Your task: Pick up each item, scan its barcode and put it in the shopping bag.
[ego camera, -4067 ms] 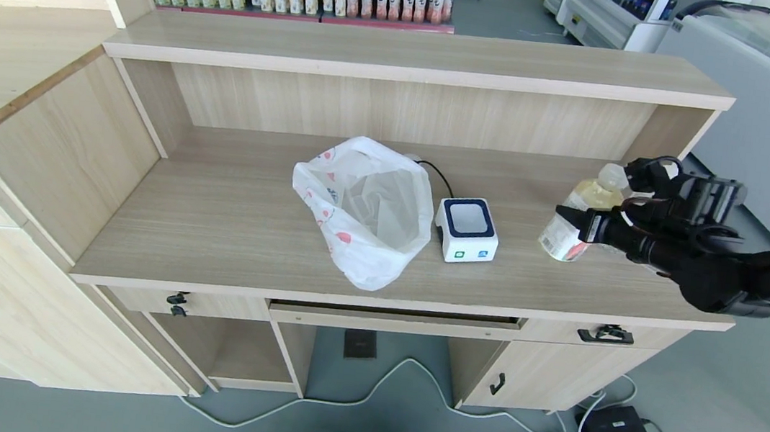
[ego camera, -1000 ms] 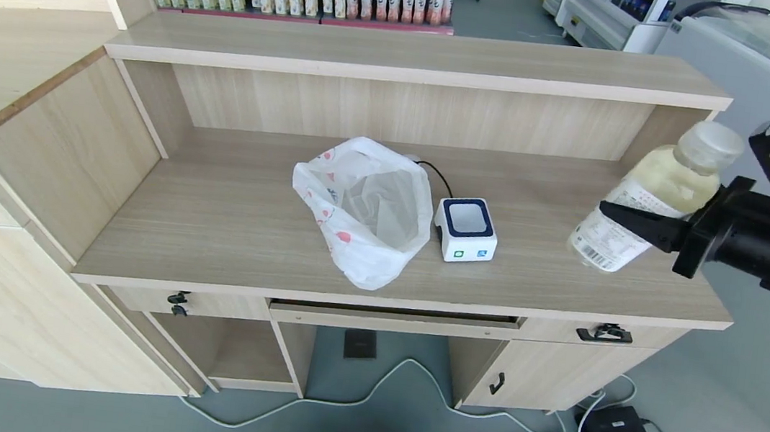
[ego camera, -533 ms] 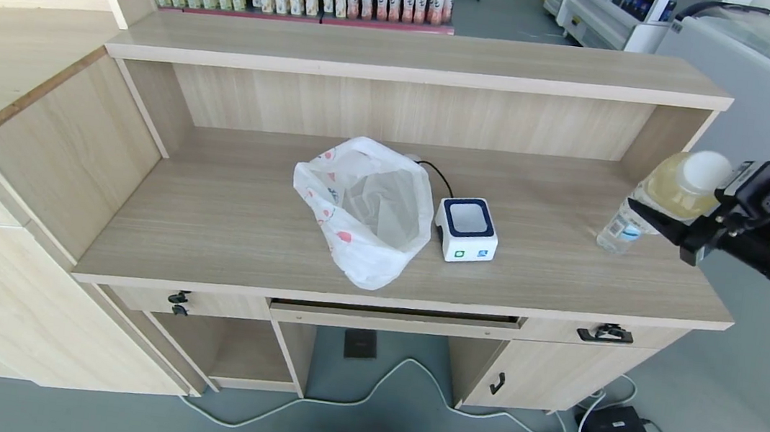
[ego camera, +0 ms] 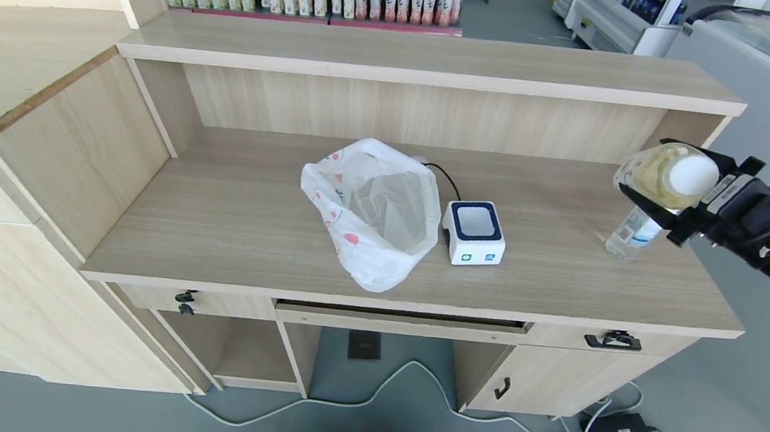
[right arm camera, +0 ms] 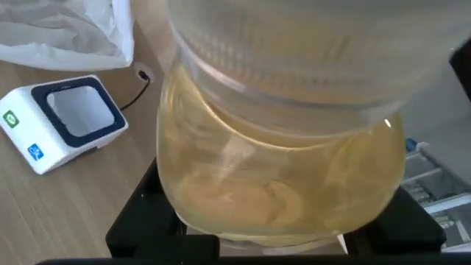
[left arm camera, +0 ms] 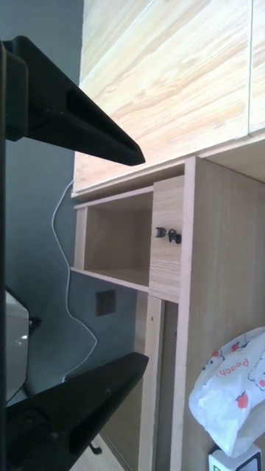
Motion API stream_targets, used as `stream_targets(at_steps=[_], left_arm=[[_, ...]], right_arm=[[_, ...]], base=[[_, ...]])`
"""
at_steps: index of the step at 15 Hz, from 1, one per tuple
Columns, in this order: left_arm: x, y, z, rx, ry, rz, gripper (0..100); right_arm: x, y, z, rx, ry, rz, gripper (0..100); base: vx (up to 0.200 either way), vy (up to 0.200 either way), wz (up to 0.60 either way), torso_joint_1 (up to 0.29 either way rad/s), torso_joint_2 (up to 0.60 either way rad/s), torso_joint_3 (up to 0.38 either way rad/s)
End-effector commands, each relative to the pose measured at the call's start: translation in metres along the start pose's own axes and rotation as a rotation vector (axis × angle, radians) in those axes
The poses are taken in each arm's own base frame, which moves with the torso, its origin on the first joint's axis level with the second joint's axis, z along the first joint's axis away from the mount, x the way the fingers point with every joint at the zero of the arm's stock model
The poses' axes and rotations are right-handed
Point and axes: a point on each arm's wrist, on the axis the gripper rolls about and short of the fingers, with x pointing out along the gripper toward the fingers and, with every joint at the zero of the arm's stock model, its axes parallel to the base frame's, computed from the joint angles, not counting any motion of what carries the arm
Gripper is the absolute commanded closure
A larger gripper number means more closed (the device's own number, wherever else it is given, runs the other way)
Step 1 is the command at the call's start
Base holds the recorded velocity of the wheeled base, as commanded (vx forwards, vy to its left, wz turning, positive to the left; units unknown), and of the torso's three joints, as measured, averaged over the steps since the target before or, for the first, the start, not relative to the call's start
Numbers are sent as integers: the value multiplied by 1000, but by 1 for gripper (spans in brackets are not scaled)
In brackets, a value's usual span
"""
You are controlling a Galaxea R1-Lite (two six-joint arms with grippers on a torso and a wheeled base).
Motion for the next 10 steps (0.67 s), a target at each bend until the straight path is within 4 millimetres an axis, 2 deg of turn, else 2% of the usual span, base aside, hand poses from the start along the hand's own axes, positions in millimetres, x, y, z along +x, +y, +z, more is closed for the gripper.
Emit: stream_targets(at_steps=[1, 4, 6, 10], left_arm=[[0, 0, 0, 0, -1, 1, 0], [0, 0, 0, 0, -1, 1, 0], [0, 0, 0, 0, -1, 1, 0], [0, 0, 0, 0, 1, 1, 0]], right_arm=[[20, 15, -10, -10, -44, 4, 100], [33, 42, -33, -44, -51, 10, 100], [37, 52, -44, -78, -49, 17, 100], [40, 71, -51, -66, -49, 40, 100]], base=[[0, 0, 600, 2, 2, 2], [0, 0, 0, 0, 0, 0], [0, 0, 0, 0, 0, 0], [0, 0, 0, 0, 0, 0]])
